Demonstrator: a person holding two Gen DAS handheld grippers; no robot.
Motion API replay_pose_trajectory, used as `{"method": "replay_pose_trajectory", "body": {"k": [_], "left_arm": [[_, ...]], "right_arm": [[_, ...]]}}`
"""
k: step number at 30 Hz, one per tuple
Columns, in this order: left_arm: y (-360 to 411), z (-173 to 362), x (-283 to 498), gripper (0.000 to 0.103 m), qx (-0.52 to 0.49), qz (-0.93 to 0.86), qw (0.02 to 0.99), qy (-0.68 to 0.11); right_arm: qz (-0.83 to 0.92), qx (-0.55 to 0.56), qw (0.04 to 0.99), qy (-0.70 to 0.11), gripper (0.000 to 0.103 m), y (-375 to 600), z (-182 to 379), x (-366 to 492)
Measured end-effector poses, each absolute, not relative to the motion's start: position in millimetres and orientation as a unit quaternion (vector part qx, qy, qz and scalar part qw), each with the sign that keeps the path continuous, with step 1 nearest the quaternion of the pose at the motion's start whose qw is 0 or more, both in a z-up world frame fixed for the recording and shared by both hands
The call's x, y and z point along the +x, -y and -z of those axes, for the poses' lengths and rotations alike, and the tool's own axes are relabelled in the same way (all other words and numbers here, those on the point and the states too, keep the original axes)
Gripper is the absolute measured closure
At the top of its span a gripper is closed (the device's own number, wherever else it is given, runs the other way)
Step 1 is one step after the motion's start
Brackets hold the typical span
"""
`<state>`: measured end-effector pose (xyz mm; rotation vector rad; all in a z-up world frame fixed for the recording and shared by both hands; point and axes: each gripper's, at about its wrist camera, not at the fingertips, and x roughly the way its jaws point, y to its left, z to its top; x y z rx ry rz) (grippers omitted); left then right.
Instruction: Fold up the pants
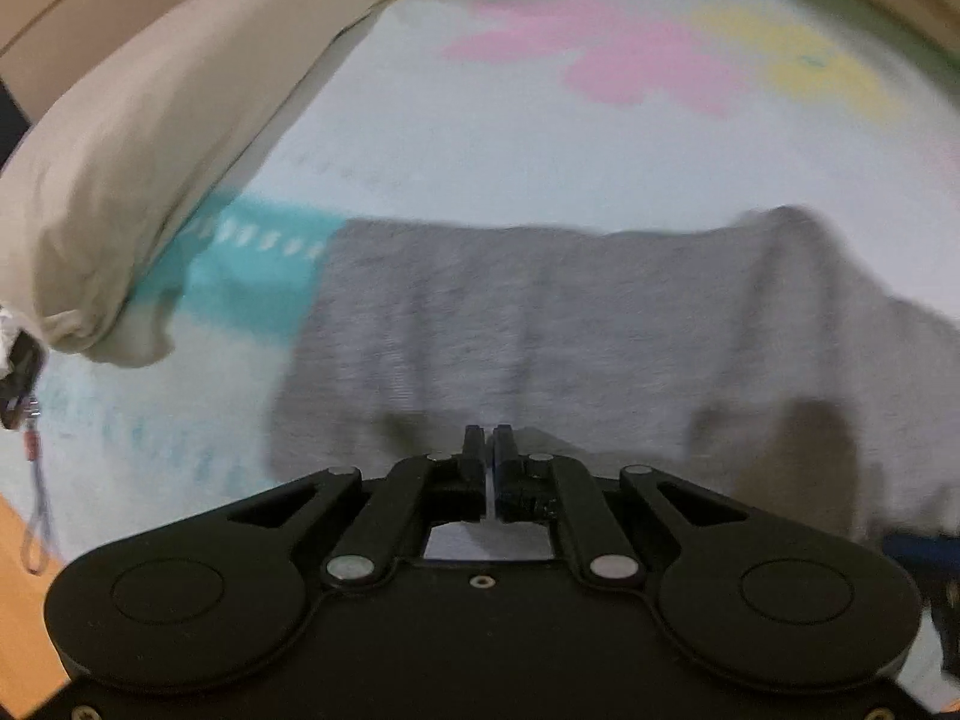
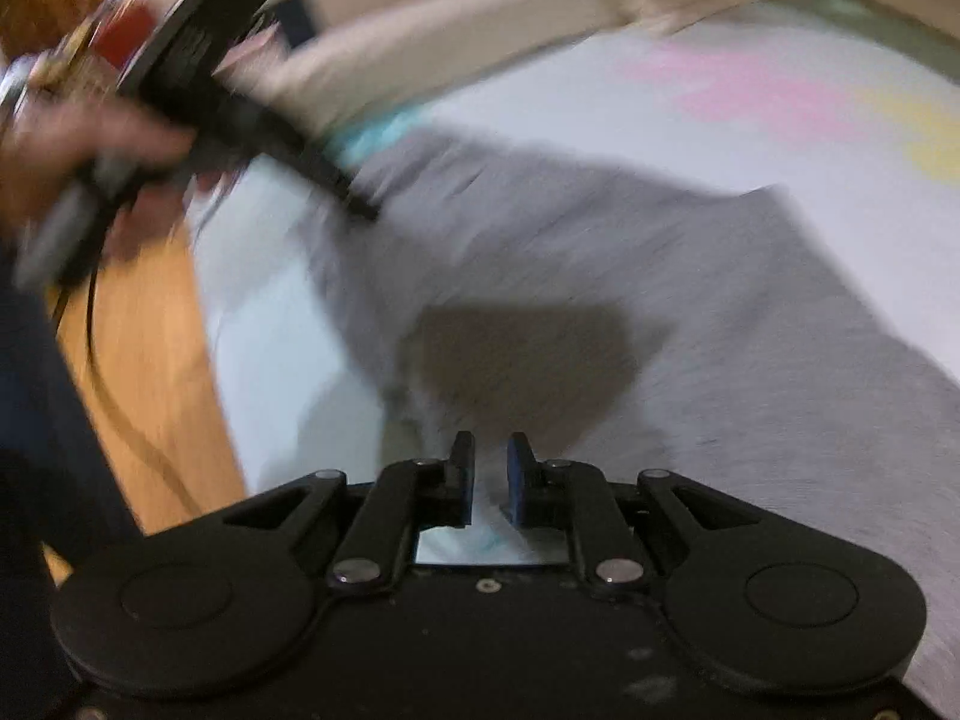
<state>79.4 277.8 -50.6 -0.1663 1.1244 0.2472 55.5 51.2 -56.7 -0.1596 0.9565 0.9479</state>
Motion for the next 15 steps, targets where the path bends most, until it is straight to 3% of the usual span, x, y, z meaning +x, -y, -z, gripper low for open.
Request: {"method": "replay_pose_trajectory", "body": {"k": [4,8,9,15], "left_arm": [[-231,55,78,0.088,-0.063,-0.052,0.836,-0.543],[-202,80,70,0.088,-0.032,-0.046,0.811,-0.583],[-199,80,68,0.088,-0.022,-0.049,0.816,-0.575],[-175,58,79,0.089,0.008,-0.045,0.84,-0.541]], "right_arm": [[-0.363,-0.06,0.791,-0.489,0.083,-12,59,74],[-0.268,-0.114,0.773,-0.564,0.084,29,86,74],[-0.254,-0.113,0.772,-0.571,0.09,43,89,71],[-0.201,-0.039,0.778,-0.594,0.086,116,75,69]]}}
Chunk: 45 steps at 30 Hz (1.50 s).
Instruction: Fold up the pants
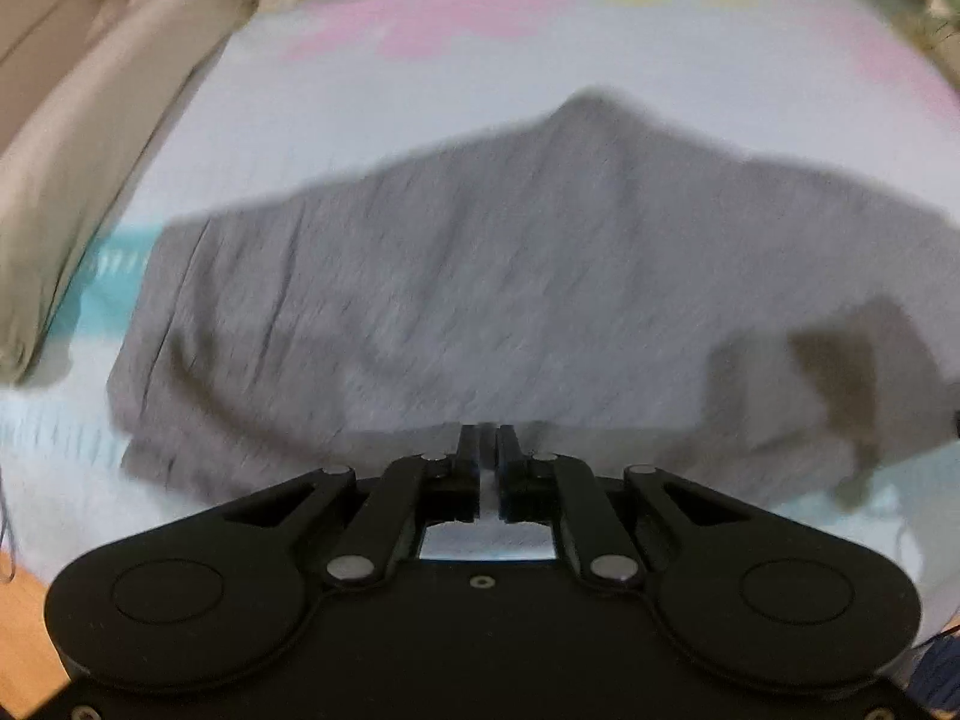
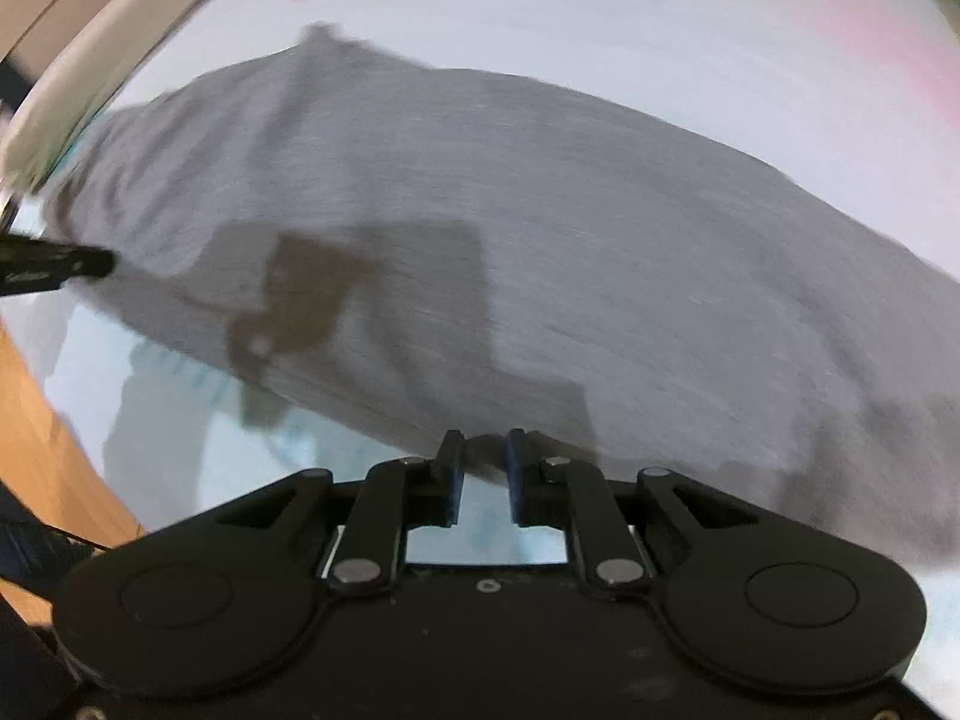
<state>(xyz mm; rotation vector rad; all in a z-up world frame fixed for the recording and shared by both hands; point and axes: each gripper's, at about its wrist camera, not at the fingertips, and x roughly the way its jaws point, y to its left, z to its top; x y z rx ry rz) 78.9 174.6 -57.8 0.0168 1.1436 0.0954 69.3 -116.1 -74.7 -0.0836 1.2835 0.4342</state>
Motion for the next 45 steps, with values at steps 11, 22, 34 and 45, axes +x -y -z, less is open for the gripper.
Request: {"method": "replay_pose_trajectory", "body": {"k": [11,22,34,45], "left_arm": [[-59,57,112,0.088,0.02,0.091,0.847,-0.523],[-16,70,101,0.09,0.081,0.116,0.825,-0.548],[34,95,138,0.089,-0.019,0.144,0.826,-0.545],[40,90,115,0.089,0.034,0.177,0.828,-0.531]], "right_arm": [[-0.002,0.122,0.857,-0.5,0.077,279,18,102],[0.074,0.128,0.858,-0.491,0.073,338,38,91],[-0.068,0.007,0.862,-0.502,0.076,223,82,142],[0.147,0.08,0.85,-0.499,0.079,355,86,157]]}}
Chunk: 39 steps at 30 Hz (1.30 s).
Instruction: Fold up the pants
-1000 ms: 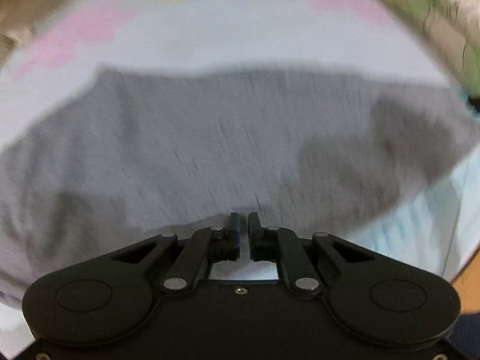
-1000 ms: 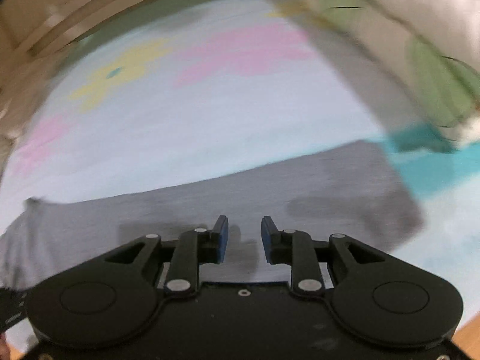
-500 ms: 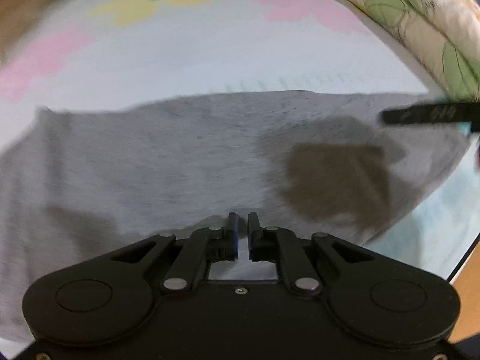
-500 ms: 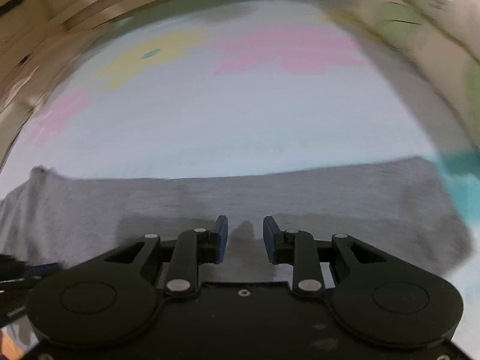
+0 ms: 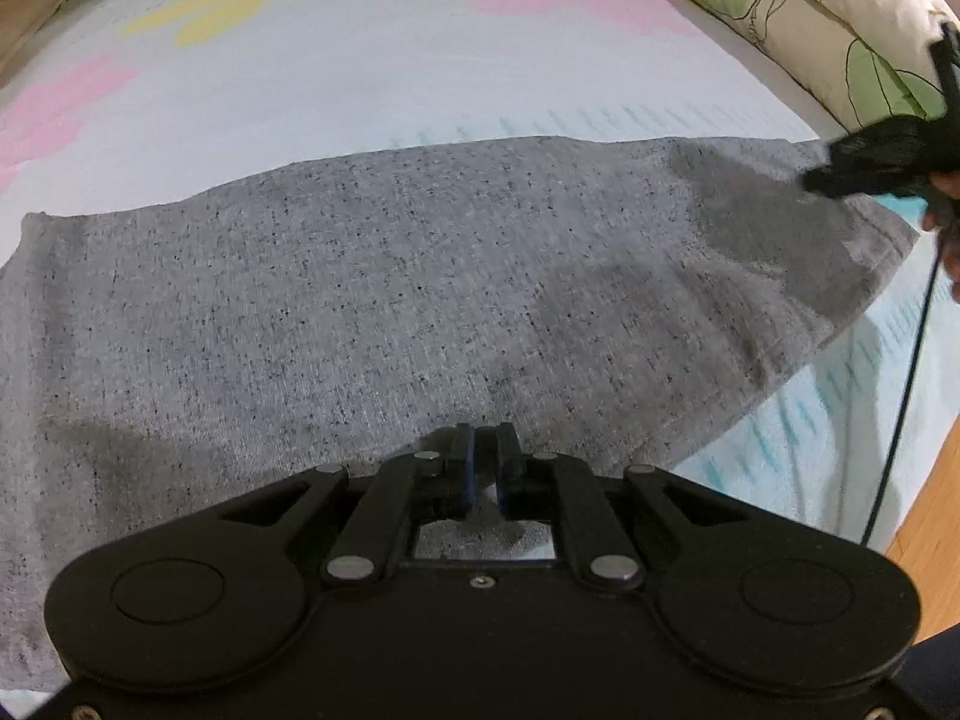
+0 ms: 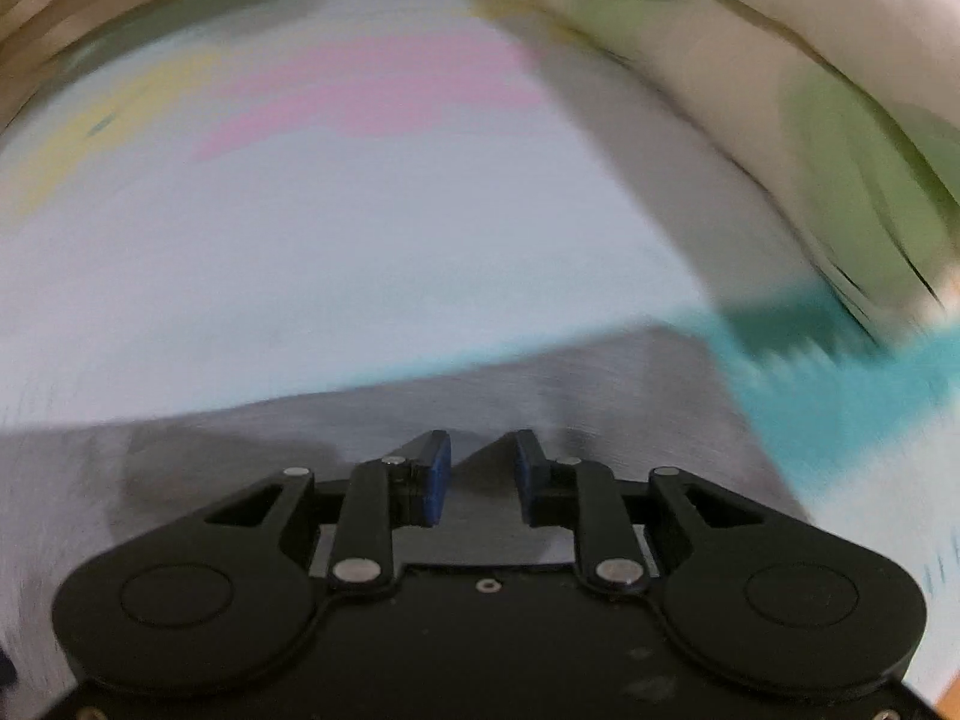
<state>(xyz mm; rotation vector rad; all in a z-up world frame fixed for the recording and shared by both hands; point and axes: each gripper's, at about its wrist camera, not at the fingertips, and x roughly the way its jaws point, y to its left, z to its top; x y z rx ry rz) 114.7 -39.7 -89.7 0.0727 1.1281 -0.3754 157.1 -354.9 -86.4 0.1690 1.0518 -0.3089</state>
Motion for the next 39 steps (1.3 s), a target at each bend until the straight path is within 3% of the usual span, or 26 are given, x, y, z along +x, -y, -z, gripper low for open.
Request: {"method": "replay_pose_trajectory", "body": {"k": [3,5,9,15,17,22,23,30,39], "left_arm": [[43,86,113,0.091,0.031,0.173,0.825,-0.537],[46,84,119,0.091,0.005,0.19,0.818,-0.543],[68,79,122,0.091,-0.015,0.208,0.823,-0.529],[111,83,127,0.089,-0.019,0.233,0.829,-0.508],[122,90,126,0.088,0.004,0.247,0.815,-0.524],[129,88,109,0.088,0.06,0.265,0.821,-0.501],[127,88,110,0.088,0.051,0.265,0.82,-0.505],[112,86,115,0.088,0.005,0.254,0.811,-0.527],[114,88,116,0.087,0.01,0.256,0.811,-0.525]], "right_arm": [[0.153,0.101,0.849,-0.496,0.084,376,81,137],[0.156,0.118,0.852,-0.486,0.071,383,73,126],[0.049,0.161,0.855,-0.491,0.071,375,68,114],[-0.007,0.026,0.832,-0.554,0.074,338,87,96],[0.01,0.019,0.833,-0.553,0.08,350,91,91],[0.06,0.128,0.841,-0.522,0.084,403,78,81],[0.072,0.134,0.848,-0.508,0.07,407,71,77],[0.147,0.198,0.85,-0.465,0.068,450,64,72],[0.166,0.308,0.796,-0.493,0.065,463,75,52]]}}
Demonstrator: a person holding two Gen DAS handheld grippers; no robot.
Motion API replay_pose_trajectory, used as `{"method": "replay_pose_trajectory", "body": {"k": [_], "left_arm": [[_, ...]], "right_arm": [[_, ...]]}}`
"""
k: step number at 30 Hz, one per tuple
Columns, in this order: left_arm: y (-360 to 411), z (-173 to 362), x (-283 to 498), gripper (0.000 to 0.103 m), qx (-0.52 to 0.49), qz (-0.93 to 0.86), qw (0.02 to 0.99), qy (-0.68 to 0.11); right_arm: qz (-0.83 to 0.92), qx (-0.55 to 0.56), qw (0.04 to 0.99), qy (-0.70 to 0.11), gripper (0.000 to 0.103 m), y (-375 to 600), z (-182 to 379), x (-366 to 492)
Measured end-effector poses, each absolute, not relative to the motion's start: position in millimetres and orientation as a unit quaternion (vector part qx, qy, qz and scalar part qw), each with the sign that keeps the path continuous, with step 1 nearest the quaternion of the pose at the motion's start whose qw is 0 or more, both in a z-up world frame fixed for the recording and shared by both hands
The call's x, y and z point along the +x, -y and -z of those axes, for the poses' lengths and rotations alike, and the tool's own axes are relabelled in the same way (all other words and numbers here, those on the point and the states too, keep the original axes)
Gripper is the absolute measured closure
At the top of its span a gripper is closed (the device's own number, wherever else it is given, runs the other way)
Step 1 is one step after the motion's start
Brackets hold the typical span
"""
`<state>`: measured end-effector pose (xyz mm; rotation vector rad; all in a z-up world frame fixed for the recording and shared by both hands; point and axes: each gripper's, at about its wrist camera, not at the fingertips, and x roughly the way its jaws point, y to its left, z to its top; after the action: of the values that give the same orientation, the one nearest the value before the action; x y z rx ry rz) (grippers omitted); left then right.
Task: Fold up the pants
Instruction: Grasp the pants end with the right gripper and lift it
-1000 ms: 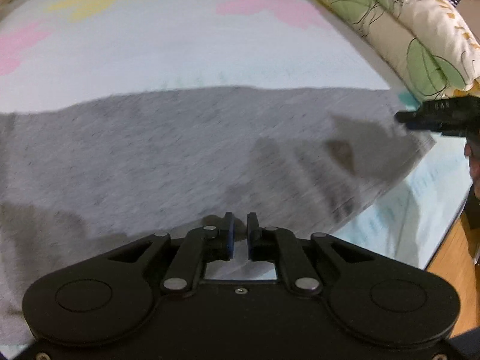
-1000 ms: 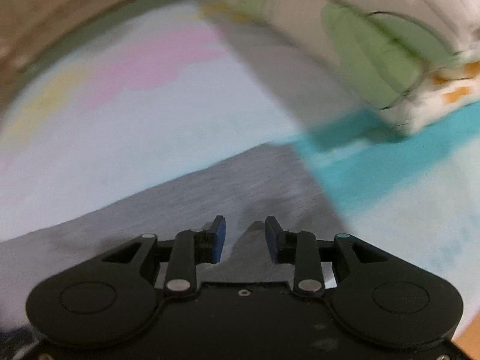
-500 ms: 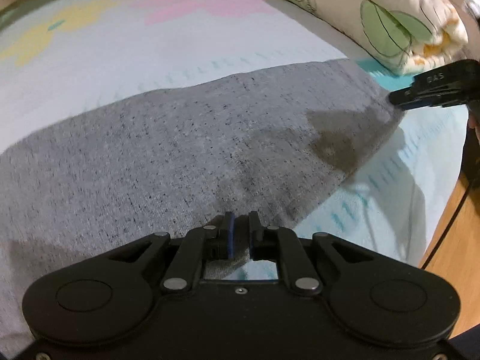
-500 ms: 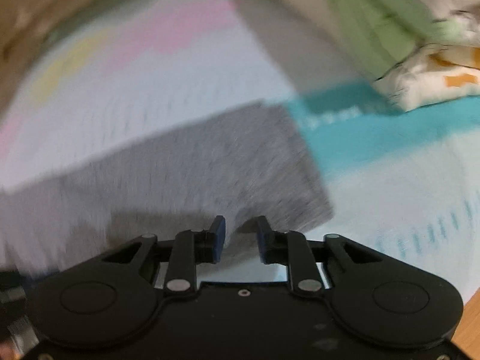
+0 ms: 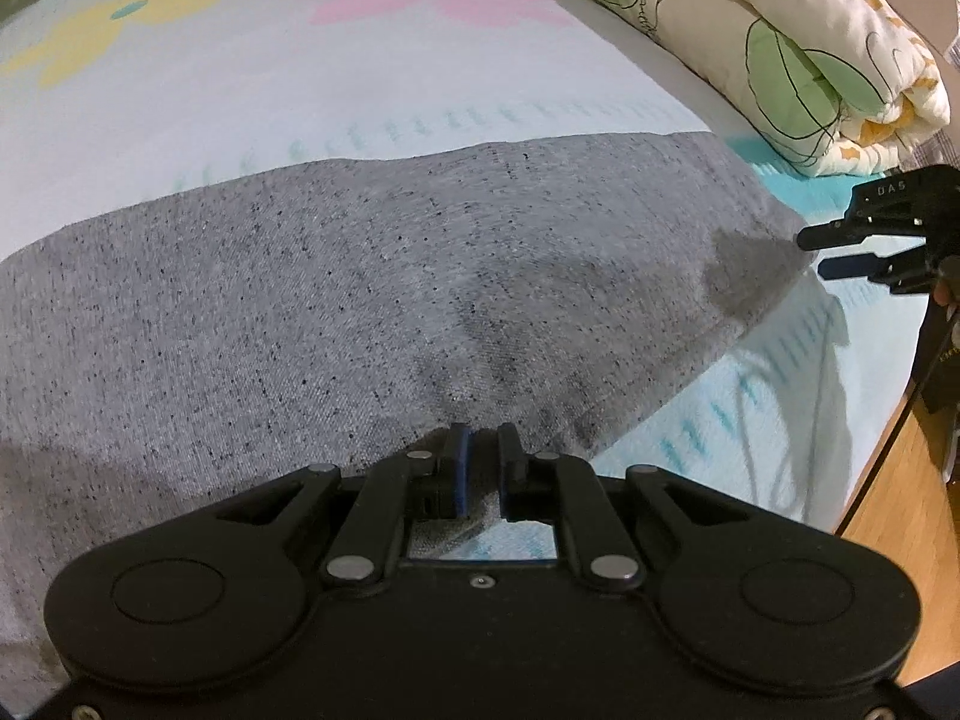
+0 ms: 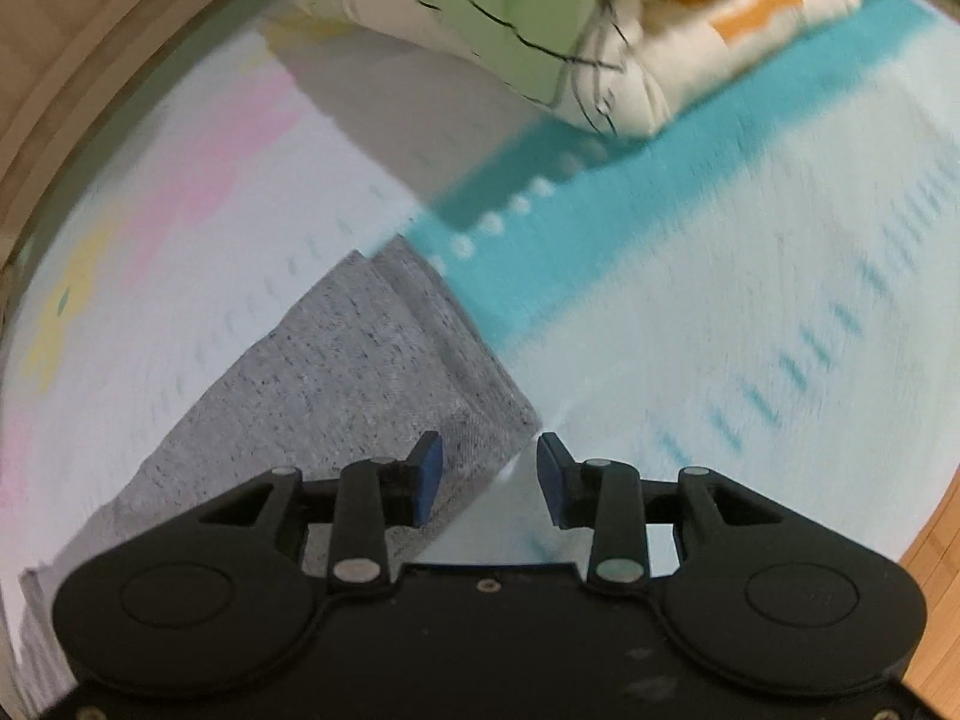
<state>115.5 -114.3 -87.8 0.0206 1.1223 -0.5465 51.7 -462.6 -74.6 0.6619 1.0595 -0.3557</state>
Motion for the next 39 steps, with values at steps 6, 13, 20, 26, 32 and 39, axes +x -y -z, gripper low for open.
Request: {"method": "replay_pose_trajectory", "body": {"k": [6,13,20,26,32,39], "left_arm": [[116,90,116,0.087,0.01,0.254,0.812,-0.525],[117,88,113,0.088,0.013,0.251,0.815,-0.523],[93,72,160,0.088,-0.089,0.191,0.82,-0.532],[98,76,199,0.089,-0.115,0.157,0.824,-0.532],[116,92,204,0.089,-0.108,0.142,0.822,-0.54],[115,79,209,0.089,-0.106,0.137,0.836,-0.521]], "right_arm": [[0.158,0.368,0.786,-0.472,0.061,471,89,48],[0.156,0.383,0.795,-0.444,0.059,472,98,56],[0.139,0.273,0.841,-0.446,0.091,444,82,75],[0.136,0.24,0.855,-0.44,0.092,436,71,80],[0.132,0.227,0.872,-0.414,0.092,437,61,80],[0.133,0.23,0.867,-0.422,0.093,439,62,83]]}}
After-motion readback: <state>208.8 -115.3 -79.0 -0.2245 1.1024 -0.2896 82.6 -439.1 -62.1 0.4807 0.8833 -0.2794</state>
